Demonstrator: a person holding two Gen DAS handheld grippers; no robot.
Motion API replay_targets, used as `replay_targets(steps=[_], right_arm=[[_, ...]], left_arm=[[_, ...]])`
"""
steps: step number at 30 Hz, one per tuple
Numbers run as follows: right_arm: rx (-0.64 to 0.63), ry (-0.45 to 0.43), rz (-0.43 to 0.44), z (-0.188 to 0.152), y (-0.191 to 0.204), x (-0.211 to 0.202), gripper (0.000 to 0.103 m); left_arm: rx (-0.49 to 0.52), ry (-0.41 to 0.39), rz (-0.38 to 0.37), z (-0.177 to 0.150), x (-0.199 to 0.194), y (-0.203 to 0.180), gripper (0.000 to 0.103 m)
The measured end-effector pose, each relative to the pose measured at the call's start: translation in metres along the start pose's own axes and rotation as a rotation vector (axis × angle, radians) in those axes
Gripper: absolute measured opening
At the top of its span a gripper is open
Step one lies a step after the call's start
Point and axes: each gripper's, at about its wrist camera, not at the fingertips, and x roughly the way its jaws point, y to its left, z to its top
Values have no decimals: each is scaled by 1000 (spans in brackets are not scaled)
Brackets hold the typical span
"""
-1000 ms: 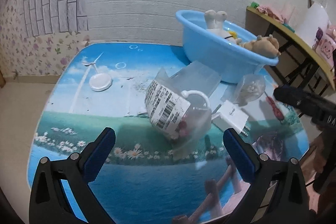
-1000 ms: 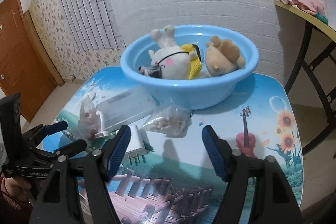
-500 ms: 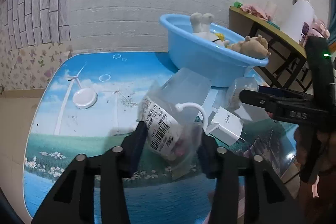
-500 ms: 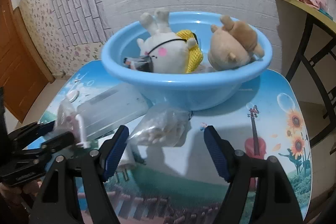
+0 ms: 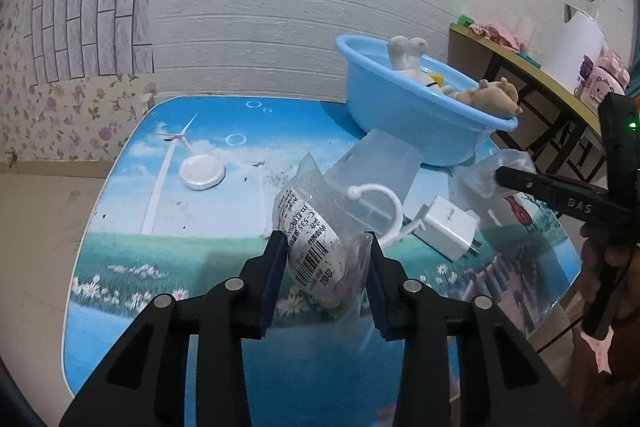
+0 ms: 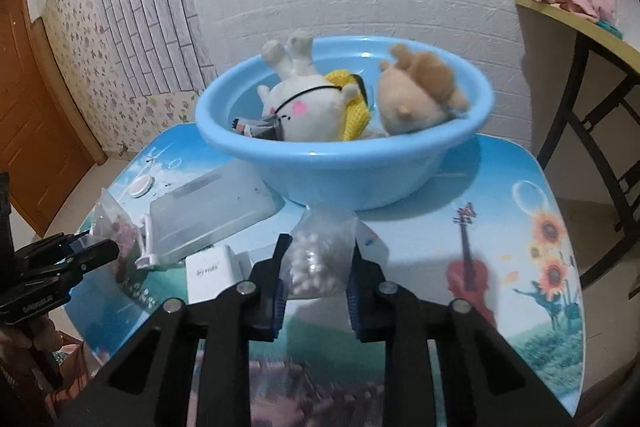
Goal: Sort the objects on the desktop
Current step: 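Grasp and lift the barcode bag with left tool while right tool lifts the zip bag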
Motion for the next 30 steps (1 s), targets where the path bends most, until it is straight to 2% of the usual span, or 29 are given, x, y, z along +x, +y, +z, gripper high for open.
replay_targets(steps=[9,14,19,26,27,29,30], right_arm=[[31,24,-33,-22,-14,-16,24],[35,-4,-32,-27,-21,-31,24],[35,-23,-27,-30,-24,-37,24],[21,7,-10,-41,-26,-35,27],[22,19,-3,-42,-26,-33,29],[30,35,3,-44,-27,-30,41],[30,37,6,-45,-27,-30,51]], left_arm=[[5,-18,37,-8,-25,-2,36],[19,-17,56,-13,-36,-4,36],[20,-10,70,-15,-39,-6,36],[37,9,85,-18,-36,-12,38],[38,15,89,-19,-34,-12,38],[41,21,91,-20,-32,-13,38],[44,26,91,-20,-31,-14,41]])
